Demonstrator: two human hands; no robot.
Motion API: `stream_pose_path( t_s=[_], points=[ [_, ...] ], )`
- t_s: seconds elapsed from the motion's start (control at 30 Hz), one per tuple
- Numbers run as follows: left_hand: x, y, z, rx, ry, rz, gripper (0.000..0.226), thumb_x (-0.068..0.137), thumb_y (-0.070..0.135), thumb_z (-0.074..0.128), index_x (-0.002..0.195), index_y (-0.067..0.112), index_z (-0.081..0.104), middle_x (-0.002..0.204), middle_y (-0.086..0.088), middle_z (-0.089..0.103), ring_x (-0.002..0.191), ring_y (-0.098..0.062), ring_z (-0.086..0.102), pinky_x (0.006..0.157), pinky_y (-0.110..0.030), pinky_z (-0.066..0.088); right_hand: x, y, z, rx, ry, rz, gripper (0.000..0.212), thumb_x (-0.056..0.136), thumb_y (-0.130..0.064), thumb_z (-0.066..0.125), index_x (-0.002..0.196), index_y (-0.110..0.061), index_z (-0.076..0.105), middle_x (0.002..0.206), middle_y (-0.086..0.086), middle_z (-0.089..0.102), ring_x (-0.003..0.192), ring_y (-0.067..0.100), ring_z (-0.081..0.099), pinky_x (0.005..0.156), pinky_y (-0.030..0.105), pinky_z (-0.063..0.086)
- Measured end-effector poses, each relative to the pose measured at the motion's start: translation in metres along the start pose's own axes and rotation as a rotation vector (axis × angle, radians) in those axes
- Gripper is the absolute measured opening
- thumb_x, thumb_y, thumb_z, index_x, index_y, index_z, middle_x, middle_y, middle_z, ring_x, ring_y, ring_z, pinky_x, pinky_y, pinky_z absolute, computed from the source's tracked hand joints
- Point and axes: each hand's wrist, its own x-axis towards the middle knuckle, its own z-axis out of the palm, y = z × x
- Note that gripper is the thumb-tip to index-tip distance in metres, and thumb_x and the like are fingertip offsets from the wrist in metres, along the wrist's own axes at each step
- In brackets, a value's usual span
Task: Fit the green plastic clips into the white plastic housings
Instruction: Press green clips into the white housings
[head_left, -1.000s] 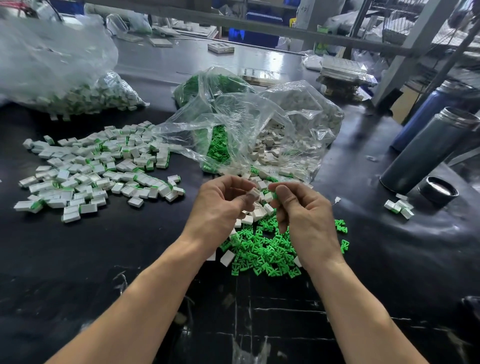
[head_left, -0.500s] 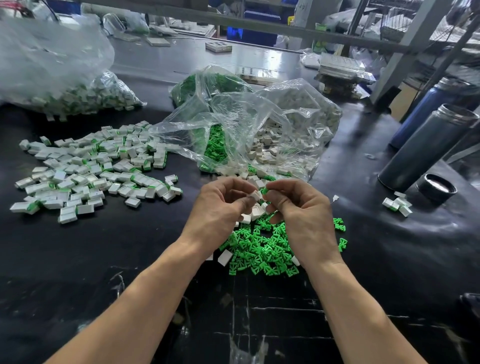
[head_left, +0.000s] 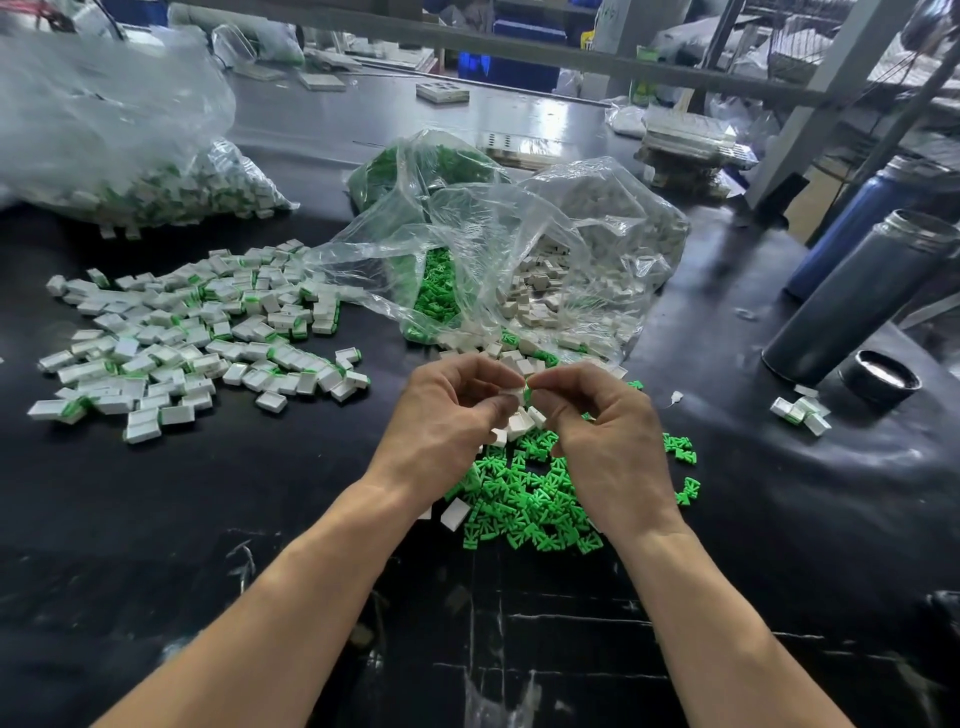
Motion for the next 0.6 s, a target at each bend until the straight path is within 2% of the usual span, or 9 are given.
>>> stream_pose_path(
  t_s=[0.2,0.37,0.5,0.6],
  points=[
    [0.0011,-0.0008,-0.0010,-0.014,-0.021,-0.021,0.013,0.091,0.001,0.072,0.098,0.012,0.075,0.078,-0.002,0.073,0.070,-0.009,0.066,0.067,-0.023,0.057,0.0012,0.0017,0.0007,-0.077,0.004,-0.060,0.019,0.092,-0.016,0.077,0.094,-0.034,0.076,0.095,-0.012,0.074,0.089,0.006,0.070,0.072,0.015,0.052],
    [0.0008,0.0009,-0.0008,-0.081,-0.051,-0.063,0.010,0.090,0.001,0.074,0.098,0.007,0.074,0.078,-0.005,0.072,0.070,-0.013,0.065,0.067,-0.024,0.058,0.0001,0.0009,0.0008,-0.109,0.006,-0.098,0.018,0.091,-0.014,0.078,0.096,-0.031,0.076,0.096,-0.011,0.073,0.089,0.004,0.069,0.070,0.009,0.050],
    [0.0023,0.0014,-0.0012,-0.118,-0.036,-0.068,0.010,0.089,0.003,0.075,0.099,0.005,0.074,0.080,-0.007,0.073,0.071,-0.018,0.066,0.070,-0.030,0.059,-0.0001,-0.0002,0.0021,0.001,0.007,-0.012,0.015,0.092,-0.018,0.078,0.100,-0.029,0.075,0.089,-0.009,0.074,0.080,0.004,0.070,0.061,0.017,0.055],
    [0.0034,0.0013,-0.0013,-0.146,-0.031,-0.060,0.011,0.089,0.002,0.075,0.100,0.004,0.074,0.080,-0.008,0.073,0.071,-0.016,0.068,0.065,-0.025,0.060,-0.0006,-0.0019,0.0020,0.124,0.016,0.062,0.008,0.091,-0.021,0.079,0.095,-0.026,0.075,0.083,-0.005,0.075,0.068,0.004,0.067,0.051,0.019,0.053]
  ],
)
